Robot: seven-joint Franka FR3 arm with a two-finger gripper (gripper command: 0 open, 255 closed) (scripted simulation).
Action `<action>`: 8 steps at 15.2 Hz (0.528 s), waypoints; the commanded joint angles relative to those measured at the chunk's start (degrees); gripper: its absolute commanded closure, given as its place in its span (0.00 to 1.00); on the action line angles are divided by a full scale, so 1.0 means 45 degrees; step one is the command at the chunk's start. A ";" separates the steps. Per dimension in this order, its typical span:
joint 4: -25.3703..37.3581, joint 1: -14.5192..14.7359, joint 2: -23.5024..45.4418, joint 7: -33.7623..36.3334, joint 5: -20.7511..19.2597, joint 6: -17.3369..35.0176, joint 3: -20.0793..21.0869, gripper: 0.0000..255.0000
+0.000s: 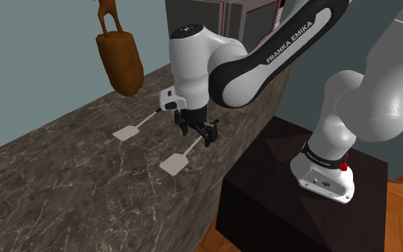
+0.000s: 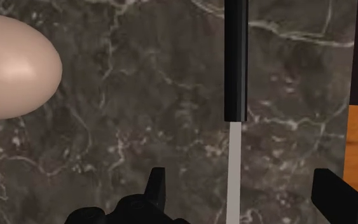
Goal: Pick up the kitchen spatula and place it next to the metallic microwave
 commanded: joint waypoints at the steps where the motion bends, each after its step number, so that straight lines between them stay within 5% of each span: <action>1: -0.0005 -0.0003 0.0020 0.0001 -0.0006 0.0028 -0.0001 0.00; 4: -0.0005 -0.0003 0.0020 0.0001 -0.0006 0.0028 -0.0001 0.00; 5: -0.0005 -0.0003 0.0020 0.0001 -0.0006 0.0028 -0.0001 1.00; 8: -0.0005 -0.0003 0.0021 0.0001 -0.0006 0.0028 -0.0001 1.00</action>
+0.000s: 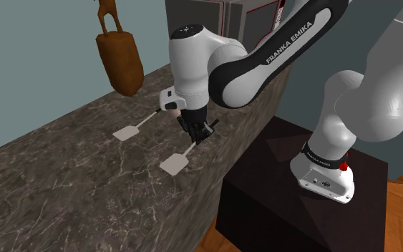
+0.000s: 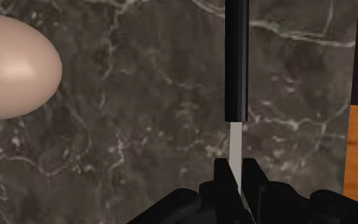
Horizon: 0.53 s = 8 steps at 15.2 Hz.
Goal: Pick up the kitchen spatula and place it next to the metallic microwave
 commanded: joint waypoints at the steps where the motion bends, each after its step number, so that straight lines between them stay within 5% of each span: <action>1: -0.0001 0.0000 0.0001 0.0000 0.0000 0.0000 0.0000 1.00; 8: 0.0138 0.0010 -0.0236 -0.0059 0.0062 -0.0370 -0.0011 1.00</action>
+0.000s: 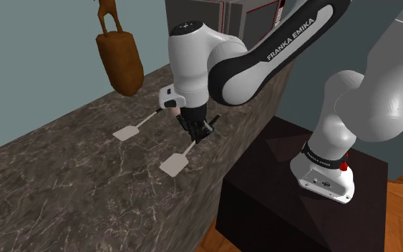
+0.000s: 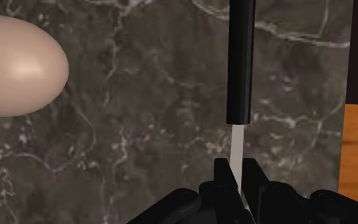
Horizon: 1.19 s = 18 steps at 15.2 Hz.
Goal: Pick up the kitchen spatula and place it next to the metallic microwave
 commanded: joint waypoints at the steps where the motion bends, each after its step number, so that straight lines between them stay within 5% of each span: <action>1: 0.0097 0.0010 -0.0234 -0.0054 0.0058 -0.0329 -0.0010 1.00; 18: 0.1764 0.0057 -0.1671 -0.0392 0.0341 -0.3410 -0.0124 1.00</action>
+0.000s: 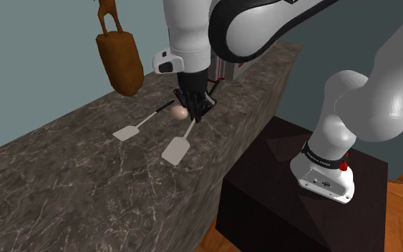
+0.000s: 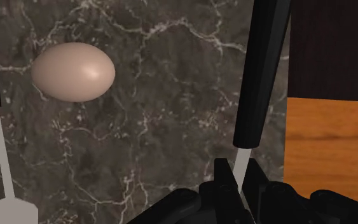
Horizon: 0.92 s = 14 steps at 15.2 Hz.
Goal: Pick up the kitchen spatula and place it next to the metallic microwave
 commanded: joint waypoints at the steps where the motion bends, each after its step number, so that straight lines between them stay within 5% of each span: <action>1: 0.0272 0.0006 -0.0091 -0.0015 0.0018 -0.0367 -0.0004 1.00; 14: 0.2085 -0.0001 -0.0551 -0.0158 0.0073 -0.2633 -0.0076 1.00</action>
